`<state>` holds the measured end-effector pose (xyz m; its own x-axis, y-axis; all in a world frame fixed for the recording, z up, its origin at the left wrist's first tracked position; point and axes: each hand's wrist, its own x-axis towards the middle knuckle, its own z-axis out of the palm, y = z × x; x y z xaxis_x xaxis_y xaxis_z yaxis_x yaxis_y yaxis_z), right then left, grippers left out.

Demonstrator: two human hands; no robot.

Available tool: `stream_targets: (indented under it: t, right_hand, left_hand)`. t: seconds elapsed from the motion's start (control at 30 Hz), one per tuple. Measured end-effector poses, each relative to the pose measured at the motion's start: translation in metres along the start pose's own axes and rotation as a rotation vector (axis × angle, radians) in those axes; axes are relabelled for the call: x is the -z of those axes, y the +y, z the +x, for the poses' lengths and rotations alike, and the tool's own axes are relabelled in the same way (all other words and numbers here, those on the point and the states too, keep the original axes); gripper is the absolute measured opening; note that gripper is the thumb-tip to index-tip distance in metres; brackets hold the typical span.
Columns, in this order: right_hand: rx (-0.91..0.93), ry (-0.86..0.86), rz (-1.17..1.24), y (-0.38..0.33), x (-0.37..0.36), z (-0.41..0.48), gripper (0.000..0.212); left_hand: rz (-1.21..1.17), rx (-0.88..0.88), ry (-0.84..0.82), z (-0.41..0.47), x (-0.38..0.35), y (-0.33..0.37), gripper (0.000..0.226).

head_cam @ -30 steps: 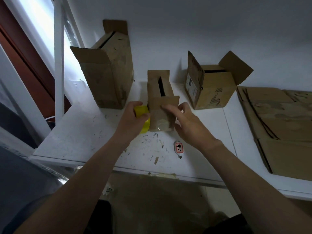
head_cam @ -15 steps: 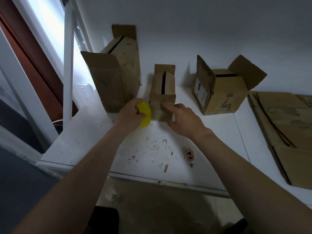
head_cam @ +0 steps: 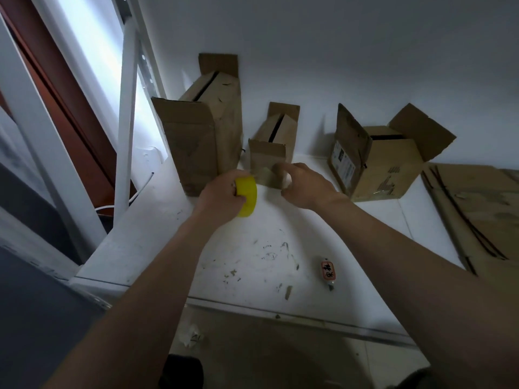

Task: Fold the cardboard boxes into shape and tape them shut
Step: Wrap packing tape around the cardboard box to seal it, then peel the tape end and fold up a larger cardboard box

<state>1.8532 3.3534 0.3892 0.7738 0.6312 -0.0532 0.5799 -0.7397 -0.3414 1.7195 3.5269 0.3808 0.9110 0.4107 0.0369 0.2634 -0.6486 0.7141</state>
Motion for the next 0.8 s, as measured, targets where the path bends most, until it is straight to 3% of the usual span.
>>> stream_targets:
  t: [0.27, 0.63, 0.8]
  right_hand:
    - [-0.037, -0.058, 0.071, 0.049, 0.031, -0.098, 0.046]
    - [-0.360, -0.059, 0.108, 0.209, 0.089, -0.246, 0.041]
    - [-0.492, 0.004, 0.145, 0.282, 0.104, -0.292, 0.027]
  left_hand:
    - [-0.032, -0.157, -0.075, -0.052, -0.031, 0.052, 0.052]
    - [-0.099, -0.281, -0.148, -0.100, -0.130, 0.182, 0.044]
    - [-0.196, -0.286, -0.234, -0.096, -0.184, 0.247, 0.045]
